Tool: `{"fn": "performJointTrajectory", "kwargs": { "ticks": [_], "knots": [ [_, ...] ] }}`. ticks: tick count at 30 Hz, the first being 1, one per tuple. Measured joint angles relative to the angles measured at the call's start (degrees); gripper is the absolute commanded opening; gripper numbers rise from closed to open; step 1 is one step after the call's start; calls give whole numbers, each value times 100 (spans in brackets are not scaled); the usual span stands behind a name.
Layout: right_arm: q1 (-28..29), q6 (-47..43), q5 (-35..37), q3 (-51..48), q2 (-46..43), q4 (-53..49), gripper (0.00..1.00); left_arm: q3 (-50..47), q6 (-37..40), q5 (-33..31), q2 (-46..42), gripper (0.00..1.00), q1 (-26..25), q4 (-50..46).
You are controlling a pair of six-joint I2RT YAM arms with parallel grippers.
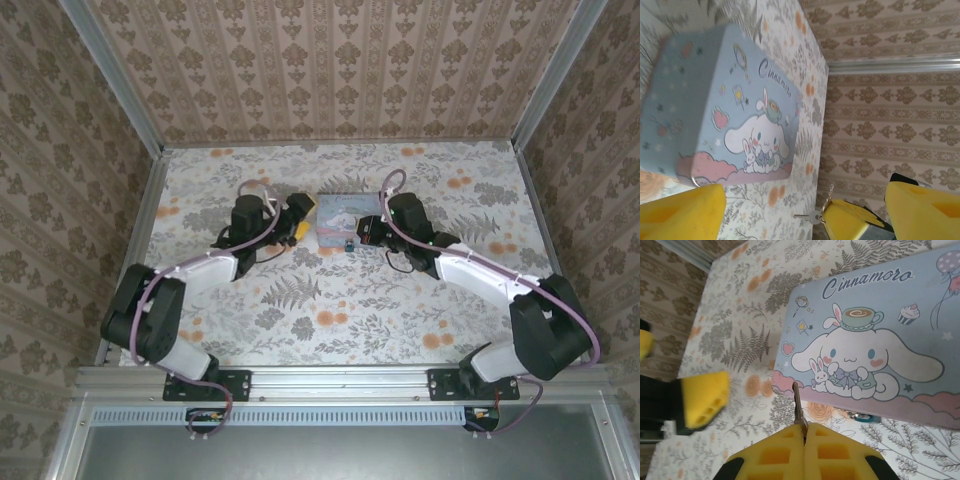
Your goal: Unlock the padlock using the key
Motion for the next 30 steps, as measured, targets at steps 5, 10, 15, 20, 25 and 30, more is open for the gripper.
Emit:
{"fn": "performJointTrajectory", "kwargs": {
  "ticks": [5, 10, 15, 20, 25, 30],
  "knots": [
    [0, 678, -109, -326, -179, 684, 0, 66, -1071, -11, 905, 75, -435, 1191],
    [0, 1143, -109, -402, -192, 1145, 0, 358, -2035, -155, 1670, 74, -841, 2328],
    [0, 1401, -96, -444, -203, 1386, 0, 483, -2673, -437, 1976, 72, -1126, 3067],
    [0, 1484, -37, -507, -216, 1510, 0, 487, -2966, -610, 2028, 71, -1196, 3425],
    [0, 1541, 17, -540, -216, 1663, 0, 494, -3104, -697, 2028, 70, -1266, 3587],
    [0, 1543, 68, -608, -216, 1792, 0, 494, -3150, -756, 2028, 69, -1287, 3646]
  ]
}}
